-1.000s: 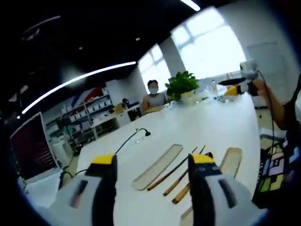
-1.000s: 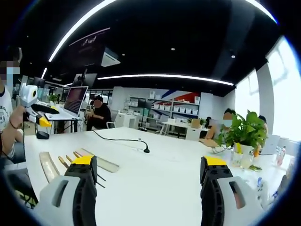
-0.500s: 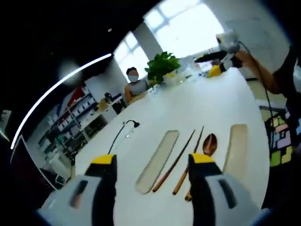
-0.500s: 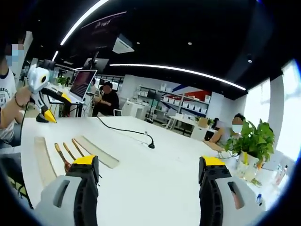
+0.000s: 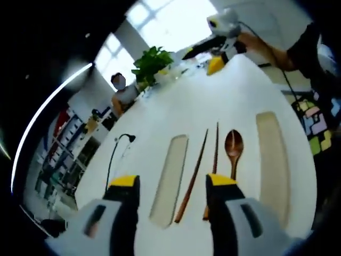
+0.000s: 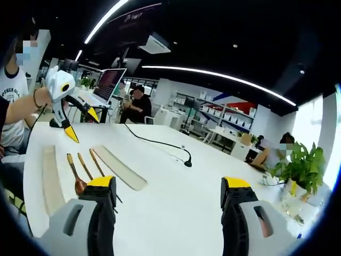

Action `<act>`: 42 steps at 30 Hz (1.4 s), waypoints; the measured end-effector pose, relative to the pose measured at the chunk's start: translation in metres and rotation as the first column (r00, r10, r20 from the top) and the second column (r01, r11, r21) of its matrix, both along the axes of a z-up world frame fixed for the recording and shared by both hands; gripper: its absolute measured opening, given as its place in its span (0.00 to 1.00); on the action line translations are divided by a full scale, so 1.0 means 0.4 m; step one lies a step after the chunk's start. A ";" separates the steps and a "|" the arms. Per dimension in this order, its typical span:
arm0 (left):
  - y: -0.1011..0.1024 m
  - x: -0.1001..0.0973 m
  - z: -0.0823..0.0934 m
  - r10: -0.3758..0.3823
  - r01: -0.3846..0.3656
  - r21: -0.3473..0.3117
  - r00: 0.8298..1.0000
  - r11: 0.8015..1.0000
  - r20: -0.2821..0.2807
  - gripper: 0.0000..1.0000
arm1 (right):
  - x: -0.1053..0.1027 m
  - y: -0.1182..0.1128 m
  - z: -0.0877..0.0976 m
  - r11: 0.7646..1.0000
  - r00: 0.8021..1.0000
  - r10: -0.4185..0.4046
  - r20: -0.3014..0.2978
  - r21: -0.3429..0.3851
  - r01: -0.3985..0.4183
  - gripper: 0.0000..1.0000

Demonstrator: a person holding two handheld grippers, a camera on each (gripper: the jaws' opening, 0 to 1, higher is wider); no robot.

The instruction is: Arrange the utensils inside the cutlery case until each visible utensil rests in its matching compartment.

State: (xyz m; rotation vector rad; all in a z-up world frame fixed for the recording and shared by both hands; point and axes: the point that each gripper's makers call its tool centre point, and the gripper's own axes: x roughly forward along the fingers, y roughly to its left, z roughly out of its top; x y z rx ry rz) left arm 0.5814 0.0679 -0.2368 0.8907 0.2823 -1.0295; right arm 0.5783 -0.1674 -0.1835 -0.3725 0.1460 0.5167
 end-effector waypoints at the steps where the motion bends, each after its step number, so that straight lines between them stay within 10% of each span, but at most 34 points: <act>1: 0.004 0.007 -0.011 0.007 -0.007 0.028 1.000 1.000 -0.002 0.53 | 0.005 0.003 -0.008 1.000 1.000 0.005 -0.013 -0.003 -0.005 0.83; 22: 0.015 0.076 -0.119 0.024 0.004 0.216 0.992 0.976 -0.126 0.33 | 0.076 0.103 -0.103 0.973 0.974 0.141 -0.176 -0.157 -0.169 0.70; 24: 0.002 0.060 -0.134 0.014 0.027 0.199 0.980 0.980 -0.201 0.29 | 0.080 0.126 -0.120 0.963 0.966 0.168 -0.197 -0.177 -0.204 0.69; 42: 0.012 0.073 -0.202 0.008 0.121 0.365 0.943 0.923 -0.333 0.21 | 0.082 0.249 -0.259 0.823 0.811 0.297 -0.505 -0.295 -0.485 0.37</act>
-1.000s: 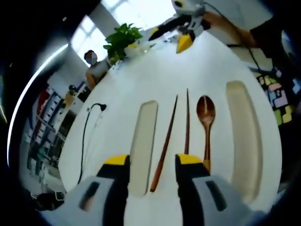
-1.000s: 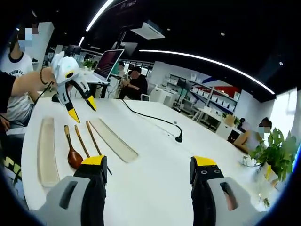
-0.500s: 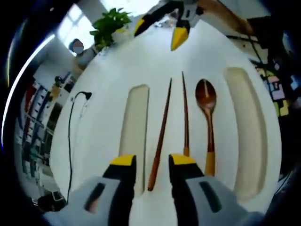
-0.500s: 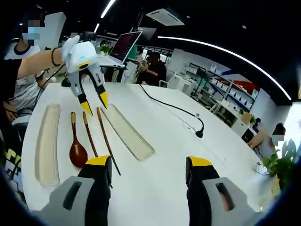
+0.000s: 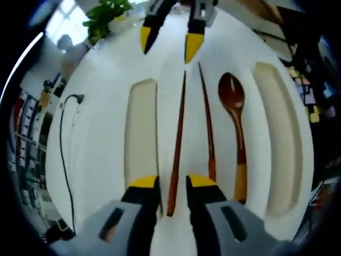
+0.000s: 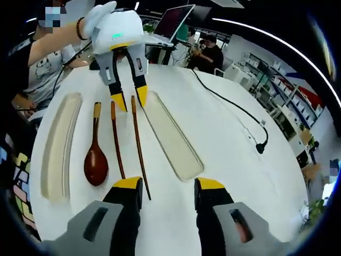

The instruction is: Arrange the utensils inside the cutlery case until each visible utensil rests in its matching compartment.

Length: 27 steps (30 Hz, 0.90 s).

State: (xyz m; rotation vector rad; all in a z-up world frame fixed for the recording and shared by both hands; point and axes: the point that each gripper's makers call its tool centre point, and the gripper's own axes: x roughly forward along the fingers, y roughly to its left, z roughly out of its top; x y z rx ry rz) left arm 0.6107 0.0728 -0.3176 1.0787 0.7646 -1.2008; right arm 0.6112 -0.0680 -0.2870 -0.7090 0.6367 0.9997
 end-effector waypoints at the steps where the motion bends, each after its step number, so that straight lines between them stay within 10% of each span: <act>1: 0.000 0.000 -0.003 0.004 -0.004 0.001 1.000 1.000 -0.010 0.21 | -0.003 0.007 -0.008 1.000 1.000 0.010 -0.028 -0.005 -0.011 0.36; 19: 0.006 -0.009 -0.016 0.007 -0.001 0.060 0.995 0.998 -0.097 0.15 | -0.058 0.061 -0.099 0.989 0.953 0.076 -0.292 -0.100 -0.109 0.17; 27: 0.006 -0.015 -0.022 0.086 -0.071 0.083 0.978 0.994 -0.190 0.07 | -0.054 0.057 -0.100 0.982 0.953 0.071 -0.295 -0.148 -0.119 0.10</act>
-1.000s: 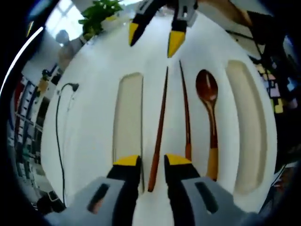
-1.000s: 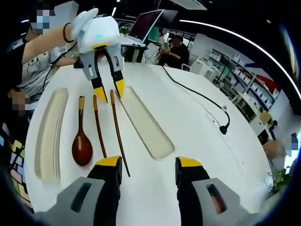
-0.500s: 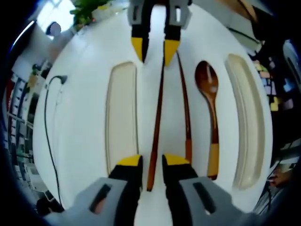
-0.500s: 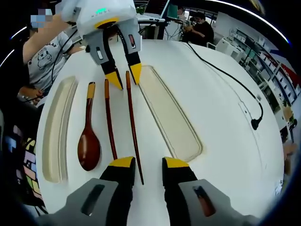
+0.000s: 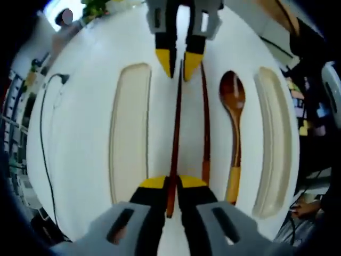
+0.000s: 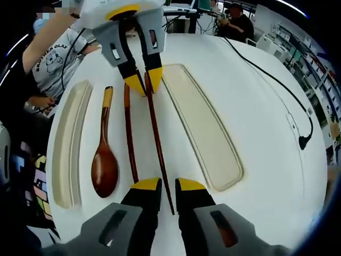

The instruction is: Arrange the utensils inside the cutlery case until each visible utensil rests in its matching compartment.

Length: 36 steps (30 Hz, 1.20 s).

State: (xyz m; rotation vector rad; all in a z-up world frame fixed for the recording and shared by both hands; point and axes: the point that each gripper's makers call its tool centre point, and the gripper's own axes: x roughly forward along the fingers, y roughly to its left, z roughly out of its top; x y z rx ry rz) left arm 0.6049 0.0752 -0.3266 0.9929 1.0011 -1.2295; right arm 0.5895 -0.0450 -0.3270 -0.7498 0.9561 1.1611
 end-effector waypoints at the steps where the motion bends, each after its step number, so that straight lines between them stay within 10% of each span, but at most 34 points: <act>1: 0.000 0.000 0.000 -0.001 0.001 0.001 1.000 1.000 -0.003 0.07 | 0.000 0.000 0.000 1.000 1.000 0.017 0.003 -0.009 -0.016 0.10; 13: 0.003 -0.008 -0.001 0.039 -0.039 0.003 0.999 0.999 -0.036 0.07 | -0.004 0.012 0.002 0.989 0.988 0.147 0.042 -0.001 -0.147 0.01; 17: 0.001 -0.016 0.000 -0.061 0.061 -0.052 0.998 0.997 0.015 0.07 | -0.006 0.013 0.001 0.989 0.987 0.143 0.069 0.024 -0.145 0.01; 36: -0.005 -0.031 0.002 -0.084 0.088 -0.057 0.995 0.995 0.062 0.06 | -0.002 0.016 0.001 0.993 0.990 0.085 0.117 0.071 -0.094 0.00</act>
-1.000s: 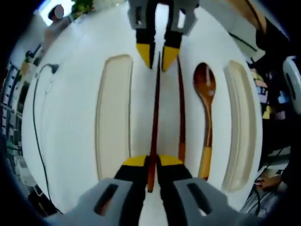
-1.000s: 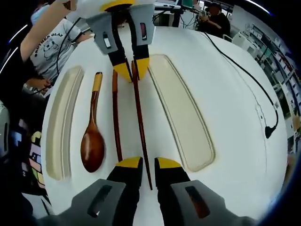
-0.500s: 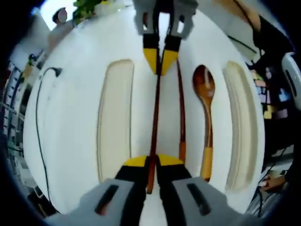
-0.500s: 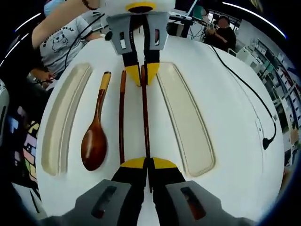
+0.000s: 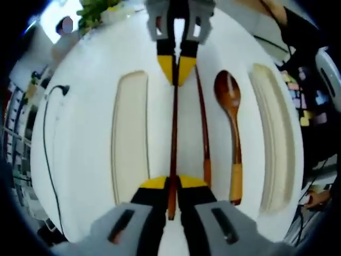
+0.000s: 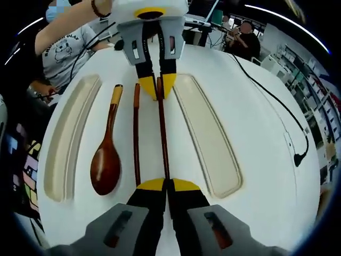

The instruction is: Arrange the utensils inside the cutlery case until each visible utensil rests in its matching compartment.

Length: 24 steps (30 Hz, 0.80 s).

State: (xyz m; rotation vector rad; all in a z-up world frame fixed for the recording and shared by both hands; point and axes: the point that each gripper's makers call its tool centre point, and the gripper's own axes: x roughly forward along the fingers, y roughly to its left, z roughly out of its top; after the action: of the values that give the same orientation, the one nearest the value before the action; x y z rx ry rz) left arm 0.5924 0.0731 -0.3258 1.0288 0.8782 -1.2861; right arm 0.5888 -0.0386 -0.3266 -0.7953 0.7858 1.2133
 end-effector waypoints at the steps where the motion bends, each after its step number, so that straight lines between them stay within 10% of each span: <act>1: 0.000 0.002 0.001 -0.002 0.002 -0.001 1.000 1.000 0.002 0.06 | -0.001 0.000 0.000 1.000 1.000 0.000 0.002 0.001 0.000 0.00; 24: 0.008 -0.003 0.132 -0.034 0.038 -0.043 0.996 0.998 0.082 0.06 | -0.022 0.001 0.122 0.999 0.995 -0.022 0.093 0.038 0.018 0.00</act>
State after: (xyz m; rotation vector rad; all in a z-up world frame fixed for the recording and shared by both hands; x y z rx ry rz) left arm 0.5914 0.0762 -0.2728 1.0591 0.7693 -1.2795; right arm 0.5801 -0.0381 -0.2776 -0.8064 0.6917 1.1614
